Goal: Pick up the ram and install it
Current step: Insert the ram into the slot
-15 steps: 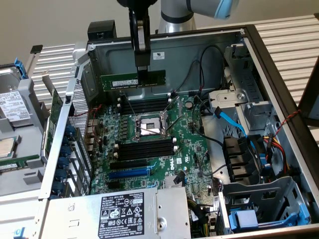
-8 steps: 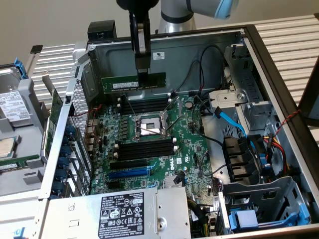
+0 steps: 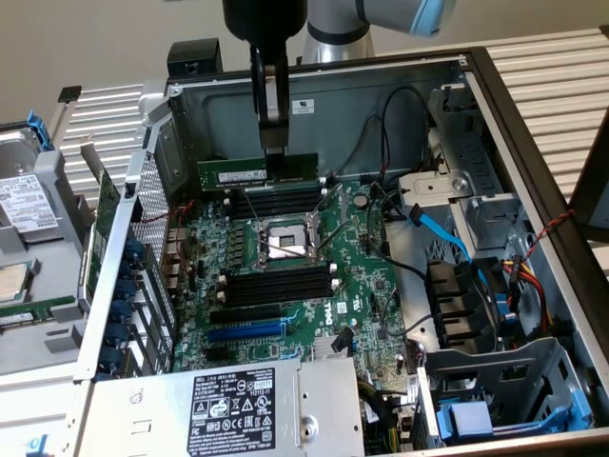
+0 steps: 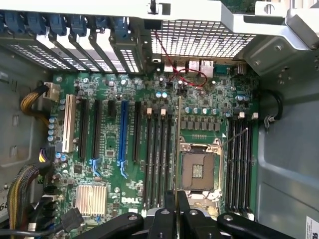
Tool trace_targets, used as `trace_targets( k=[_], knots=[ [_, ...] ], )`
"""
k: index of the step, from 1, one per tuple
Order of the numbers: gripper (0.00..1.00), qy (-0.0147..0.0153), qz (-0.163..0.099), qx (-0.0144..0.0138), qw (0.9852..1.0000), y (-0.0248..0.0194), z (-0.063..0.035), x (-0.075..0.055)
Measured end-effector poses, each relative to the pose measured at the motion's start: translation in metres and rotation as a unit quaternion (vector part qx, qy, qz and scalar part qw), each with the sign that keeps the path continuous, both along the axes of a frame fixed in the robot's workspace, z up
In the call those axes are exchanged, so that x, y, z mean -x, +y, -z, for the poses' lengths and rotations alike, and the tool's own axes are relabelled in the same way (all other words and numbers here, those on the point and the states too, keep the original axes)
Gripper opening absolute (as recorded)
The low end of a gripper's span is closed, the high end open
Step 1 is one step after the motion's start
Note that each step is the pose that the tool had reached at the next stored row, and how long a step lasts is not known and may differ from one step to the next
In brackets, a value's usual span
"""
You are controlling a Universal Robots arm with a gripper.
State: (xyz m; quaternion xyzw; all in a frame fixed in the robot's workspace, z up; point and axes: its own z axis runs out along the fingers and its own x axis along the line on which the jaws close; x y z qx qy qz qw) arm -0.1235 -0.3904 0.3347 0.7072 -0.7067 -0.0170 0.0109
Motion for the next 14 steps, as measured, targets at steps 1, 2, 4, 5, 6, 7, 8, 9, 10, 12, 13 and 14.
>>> trace_targets(
  k=[1, 2, 4, 5, 6, 7, 8, 9, 10, 12, 13, 14],
  knots=[
    [0.13, 0.0000, 0.004, 0.0000, 1.0000, 0.0000, 0.0018, 0.000],
    [0.13, 0.0000, 0.004, 0.0000, 1.0000, 0.0000, 0.0029, 0.000],
    [0.13, 0.0001, 0.004, 0.0020, 1.0000, 0.0000, 0.0051, -0.001],
    [0.13, 0.0000, 0.004, 0.0037, 1.0000, 0.0000, 0.0061, -0.002],
    [0.13, 0.0000, 0.003, 0.0055, 1.0000, 0.0000, 0.0069, -0.003],
    [0.13, 0.0000, 0.002, 0.0072, 1.0000, 0.0000, 0.0079, -0.003],
    [0.13, 0.0000, 0.001, 0.0086, 1.0000, 0.0000, 0.0089, -0.004],
    [0.13, 0.0000, 0.001, 0.0098, 1.0000, 0.0000, 0.0095, -0.004],
    [0.13, -0.0003, 0.001, 0.0104, 0.9999, -0.0001, 0.0099, -0.004],
    [0.13, -0.0034, 0.001, 0.0104, 0.9999, -0.0001, 0.0119, -0.004],
    [0.13, -0.0056, 0.001, 0.0105, 0.9999, -0.0001, 0.0128, -0.004],
    [0.13, -0.0080, 0.001, 0.0106, 0.9999, -0.0001, 0.0137, -0.004]
  ],
)
